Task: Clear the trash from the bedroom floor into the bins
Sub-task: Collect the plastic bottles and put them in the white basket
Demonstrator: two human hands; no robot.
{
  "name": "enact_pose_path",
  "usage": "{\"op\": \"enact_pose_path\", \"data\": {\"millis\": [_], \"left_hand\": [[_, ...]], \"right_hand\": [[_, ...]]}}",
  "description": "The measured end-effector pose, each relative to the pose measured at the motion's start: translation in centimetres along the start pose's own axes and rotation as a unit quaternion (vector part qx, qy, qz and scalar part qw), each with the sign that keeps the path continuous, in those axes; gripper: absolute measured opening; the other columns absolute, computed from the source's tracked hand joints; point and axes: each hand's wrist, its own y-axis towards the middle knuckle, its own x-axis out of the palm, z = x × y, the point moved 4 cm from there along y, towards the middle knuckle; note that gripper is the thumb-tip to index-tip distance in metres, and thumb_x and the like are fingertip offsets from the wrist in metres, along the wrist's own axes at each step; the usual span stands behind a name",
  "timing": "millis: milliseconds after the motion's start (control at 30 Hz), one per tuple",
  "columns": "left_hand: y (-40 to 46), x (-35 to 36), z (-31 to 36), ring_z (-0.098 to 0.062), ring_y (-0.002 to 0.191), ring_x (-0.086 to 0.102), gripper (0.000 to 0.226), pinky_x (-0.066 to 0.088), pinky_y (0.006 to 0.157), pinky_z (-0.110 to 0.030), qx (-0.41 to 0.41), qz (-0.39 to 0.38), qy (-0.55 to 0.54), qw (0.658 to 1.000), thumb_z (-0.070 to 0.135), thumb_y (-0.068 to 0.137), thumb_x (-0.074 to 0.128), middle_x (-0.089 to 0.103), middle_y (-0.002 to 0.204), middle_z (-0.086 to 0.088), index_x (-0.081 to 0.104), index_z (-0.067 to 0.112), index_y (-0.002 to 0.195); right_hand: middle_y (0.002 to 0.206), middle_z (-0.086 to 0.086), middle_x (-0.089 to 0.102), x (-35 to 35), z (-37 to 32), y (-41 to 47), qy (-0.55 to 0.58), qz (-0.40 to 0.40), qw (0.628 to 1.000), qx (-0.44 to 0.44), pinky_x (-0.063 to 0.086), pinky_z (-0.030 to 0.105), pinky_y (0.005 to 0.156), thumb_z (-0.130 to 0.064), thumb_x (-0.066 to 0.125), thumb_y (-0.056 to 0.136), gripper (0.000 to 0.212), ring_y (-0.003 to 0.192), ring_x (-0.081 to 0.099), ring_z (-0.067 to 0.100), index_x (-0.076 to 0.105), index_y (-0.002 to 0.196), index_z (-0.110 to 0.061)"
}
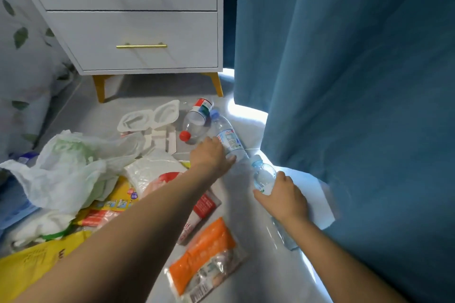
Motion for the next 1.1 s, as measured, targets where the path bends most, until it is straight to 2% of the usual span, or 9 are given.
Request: {"op": "enact_pose_path", "data": {"millis": [133, 233, 333, 533, 667, 800, 900, 1033, 1100], "left_hand": [[3.8, 2.4, 2.1, -0.034, 0.114, 0.057, 0.093, 0.051, 0.095, -0.04, -0.119, -0.042, -0.165, 0.978, 0.071, 0.076, 0.057, 0.052, 0.129, -0.017, 0.044, -0.001, 0.134], [5.5, 4.2, 2.5, -0.035, 0.117, 0.057, 0.1, 0.054, 0.093, -0.041, -0.173, -0.073, -0.234, 0.954, 0.072, 0.073, 0.06, 0.05, 0.134, -0.019, 0.042, -0.002, 0.137], [6.3, 5.0, 1.7, -0.033, 0.111, 0.059, 0.091, 0.053, 0.088, -0.036, -0.216, -0.046, -0.295, 0.93, 0.063, 0.072, 0.067, 0.054, 0.129, -0.017, 0.045, 0.0, 0.133], [5.8, 2.6, 0.6, -0.029, 0.096, 0.064, 0.074, 0.056, 0.082, -0.037, -0.172, -0.017, -0.266, 0.948, 0.061, 0.07, 0.065, 0.061, 0.112, -0.012, 0.056, 0.007, 0.12], [4.7, -1.9, -1.9, -0.023, 0.082, 0.062, 0.069, 0.048, 0.061, -0.03, -0.165, 0.022, -0.251, 0.953, 0.06, 0.066, 0.068, 0.063, 0.103, -0.007, 0.056, 0.011, 0.113], [1.4, -6.7, -7.3, -0.022, 0.078, 0.06, 0.074, 0.042, 0.057, -0.028, -0.184, 0.042, -0.23, 0.955, 0.064, 0.059, 0.07, 0.062, 0.096, -0.005, 0.053, 0.011, 0.108], [-3.2, -10.3, -12.5, -0.016, 0.068, 0.051, 0.068, 0.036, 0.054, -0.025, -0.2, 0.059, -0.21, 0.955, 0.061, 0.057, 0.073, 0.052, 0.078, 0.004, 0.046, 0.015, 0.098], [-10.7, -14.7, -19.1, -0.01, 0.061, 0.054, 0.047, 0.039, 0.049, -0.024, -0.221, 0.073, -0.233, 0.944, 0.052, 0.055, 0.075, 0.057, 0.071, 0.003, 0.045, 0.021, 0.074], [-15.1, -17.4, -22.4, -0.012, 0.068, 0.058, 0.045, 0.046, 0.054, -0.026, -0.248, 0.081, -0.261, 0.929, 0.047, 0.056, 0.079, 0.059, 0.078, 0.002, 0.046, 0.024, 0.078]], "right_hand": [[0.117, 0.007, 0.056, 0.5, 0.2, 0.4, 0.001, 0.01, 1.0, -0.006, 0.049, 0.037, 0.079, -0.063, 0.059, 0.075, 0.065, 0.108, 0.059, 0.03, 0.043, 0.116, -0.015], [0.112, 0.005, 0.057, 0.8, 0.4, 0.7, -0.001, 0.017, 1.0, -0.004, 0.048, 0.036, 0.075, -0.066, 0.056, 0.074, 0.065, 0.106, 0.059, 0.028, 0.043, 0.112, -0.016], [0.11, 0.004, 0.056, 1.0, 0.5, 0.8, -0.008, 0.022, 1.0, -0.008, 0.047, 0.036, 0.073, -0.067, 0.055, 0.073, 0.064, 0.105, 0.059, 0.027, 0.042, 0.11, -0.017], [0.112, 0.003, 0.055, 1.0, 0.7, 1.0, -0.015, 0.012, 1.0, -0.004, 0.047, 0.034, 0.073, -0.063, 0.056, 0.074, 0.062, 0.106, 0.059, 0.026, 0.042, 0.113, -0.017], [0.115, 0.003, 0.055, 0.8, 0.6, 1.0, -0.025, 0.003, 1.0, 0.003, 0.048, 0.033, 0.076, -0.063, 0.057, 0.075, 0.064, 0.108, 0.058, 0.025, 0.042, 0.116, -0.016], [0.119, 0.006, 0.055, -0.2, -0.2, 0.2, -0.029, -0.014, 0.999, 0.006, 0.049, 0.034, 0.08, -0.061, 0.057, 0.078, 0.065, 0.108, 0.058, 0.026, 0.041, 0.12, -0.014], [0.121, 0.008, 0.056, -1.2, -0.9, -1.4, -0.035, -0.056, 0.998, 0.004, 0.051, 0.036, 0.082, -0.059, 0.06, 0.077, 0.066, 0.108, 0.058, 0.03, 0.042, 0.121, -0.013], [0.117, 0.014, 0.062, -2.5, -4.2, -4.8, 0.042, -0.076, 0.996, -0.027, 0.051, 0.038, 0.08, -0.053, 0.071, 0.072, 0.067, 0.103, 0.061, 0.035, 0.048, 0.118, -0.01], [0.116, 0.016, 0.062, -3.8, -8.0, -6.5, 0.116, -0.097, 0.987, -0.059, 0.049, 0.036, 0.072, -0.045, 0.077, 0.073, 0.066, 0.096, 0.061, 0.034, 0.048, 0.12, -0.008]]}}
